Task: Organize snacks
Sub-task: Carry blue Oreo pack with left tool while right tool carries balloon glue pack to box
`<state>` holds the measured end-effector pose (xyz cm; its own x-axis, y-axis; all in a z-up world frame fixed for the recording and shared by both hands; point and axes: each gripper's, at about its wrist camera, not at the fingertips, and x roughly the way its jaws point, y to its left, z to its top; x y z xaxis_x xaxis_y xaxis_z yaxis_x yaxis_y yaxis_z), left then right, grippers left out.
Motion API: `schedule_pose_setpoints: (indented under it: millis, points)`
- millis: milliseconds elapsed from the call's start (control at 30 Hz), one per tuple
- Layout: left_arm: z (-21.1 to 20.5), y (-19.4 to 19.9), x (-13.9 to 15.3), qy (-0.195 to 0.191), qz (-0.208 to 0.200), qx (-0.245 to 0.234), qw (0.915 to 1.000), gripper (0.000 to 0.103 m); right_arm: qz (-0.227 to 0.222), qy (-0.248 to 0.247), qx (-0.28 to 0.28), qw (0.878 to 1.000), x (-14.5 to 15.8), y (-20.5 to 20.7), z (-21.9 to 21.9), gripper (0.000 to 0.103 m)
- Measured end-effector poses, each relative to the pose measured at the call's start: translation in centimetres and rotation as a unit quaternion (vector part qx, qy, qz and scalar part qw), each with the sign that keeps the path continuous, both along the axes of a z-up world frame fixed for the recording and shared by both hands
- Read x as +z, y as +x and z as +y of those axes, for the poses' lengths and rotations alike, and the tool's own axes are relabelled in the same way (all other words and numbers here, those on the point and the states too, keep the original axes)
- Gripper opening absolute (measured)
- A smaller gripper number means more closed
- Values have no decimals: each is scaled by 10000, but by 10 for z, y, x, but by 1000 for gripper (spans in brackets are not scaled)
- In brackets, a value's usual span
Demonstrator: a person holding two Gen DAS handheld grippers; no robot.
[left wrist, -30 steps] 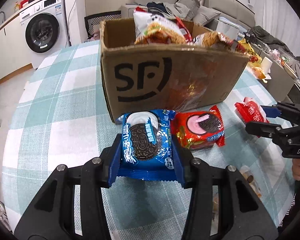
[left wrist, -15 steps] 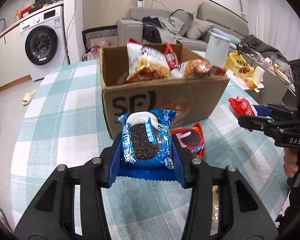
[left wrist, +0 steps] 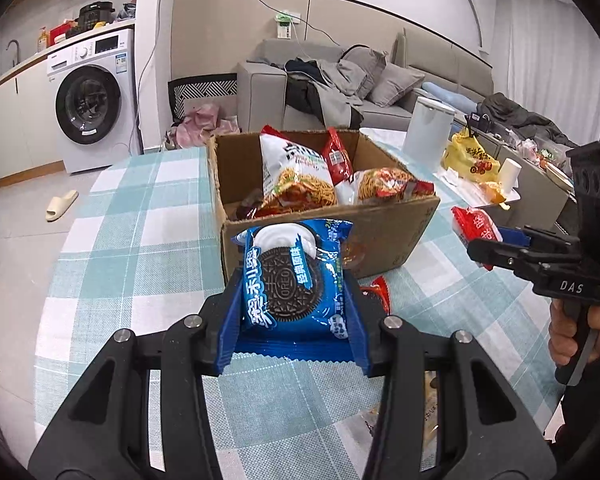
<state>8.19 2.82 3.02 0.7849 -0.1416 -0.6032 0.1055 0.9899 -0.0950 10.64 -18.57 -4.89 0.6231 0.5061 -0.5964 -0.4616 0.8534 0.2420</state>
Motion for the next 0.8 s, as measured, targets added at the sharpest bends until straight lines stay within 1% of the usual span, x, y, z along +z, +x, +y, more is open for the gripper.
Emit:
schedule_pose_setpoints:
  millis: [267, 467, 800]
  points:
    - [3, -8, 15, 11, -182, 113, 9998, 43, -110, 52, -116, 9999, 7, -4, -4, 56]
    - [10, -5, 25, 10, -264, 195, 9995, 43, -189, 187, -229, 9994, 16, -5, -9, 56]
    - [5, 11, 36, 124, -359, 192, 9991, 43, -324, 363, -257, 9985, 38, 5, -5, 56]
